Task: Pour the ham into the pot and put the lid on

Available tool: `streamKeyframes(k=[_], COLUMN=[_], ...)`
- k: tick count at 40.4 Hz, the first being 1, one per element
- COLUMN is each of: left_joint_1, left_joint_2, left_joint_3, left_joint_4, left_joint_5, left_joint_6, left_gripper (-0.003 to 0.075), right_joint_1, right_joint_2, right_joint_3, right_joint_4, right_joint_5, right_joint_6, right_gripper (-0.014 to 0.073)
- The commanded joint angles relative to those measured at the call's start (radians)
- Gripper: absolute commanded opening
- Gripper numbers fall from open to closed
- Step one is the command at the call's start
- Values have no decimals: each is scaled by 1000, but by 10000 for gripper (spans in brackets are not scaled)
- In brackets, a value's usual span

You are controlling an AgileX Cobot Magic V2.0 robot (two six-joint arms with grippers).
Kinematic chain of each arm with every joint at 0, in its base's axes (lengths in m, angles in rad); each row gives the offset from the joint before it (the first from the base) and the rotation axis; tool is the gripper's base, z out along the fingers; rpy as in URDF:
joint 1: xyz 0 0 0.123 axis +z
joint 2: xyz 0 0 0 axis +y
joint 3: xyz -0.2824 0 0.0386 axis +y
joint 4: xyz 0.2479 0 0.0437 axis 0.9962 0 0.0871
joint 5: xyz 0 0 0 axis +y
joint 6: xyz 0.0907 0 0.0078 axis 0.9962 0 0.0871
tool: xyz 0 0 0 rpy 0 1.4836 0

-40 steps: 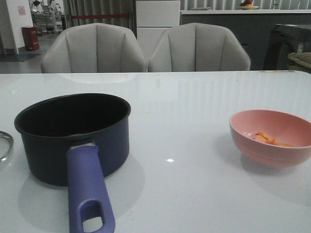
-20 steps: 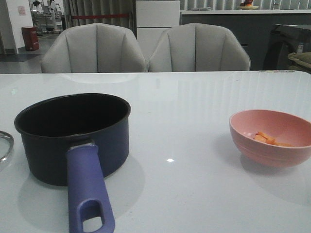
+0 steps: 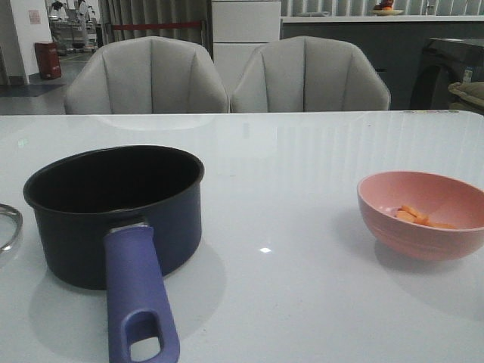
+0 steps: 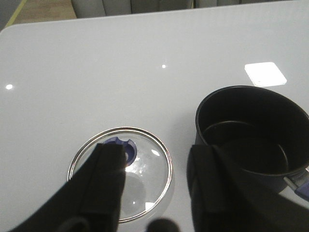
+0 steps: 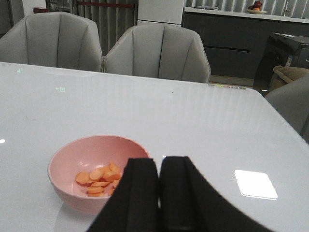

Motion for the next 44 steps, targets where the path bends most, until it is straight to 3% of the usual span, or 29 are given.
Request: streamKeyframes(k=[1, 12, 22, 31, 36, 44], left_joint_1=[-15, -66, -66, -66, -66, -66], left_joint_2=[-72, -269, -318, -318, -318, -318], left_joint_3=[36, 188, 206, 206, 206, 206], left_joint_4=[-12, -16, -13, -13, -13, -13], left_joint_5=[-118, -240, -282, -287, -288, -288], left_joint_6=[-3, -3, -3, -3, -3, -3], left_gripper=[312, 235, 175, 119, 114, 114], right_joint_1=[-5, -5, -5, -5, -5, -5], right_joint_2=[-20, -20, -20, -18, 53, 295], right_joint_3=[11, 11, 10, -19, -102, -302], right_joint_4=[-11, -11, -11, 51, 65, 61], right_joint_5=[-83, -83, -94, -295, -234, -5], right_joint_6=[1, 1, 1, 31, 31, 31], right_gripper=[150, 150, 150, 150, 150, 150])
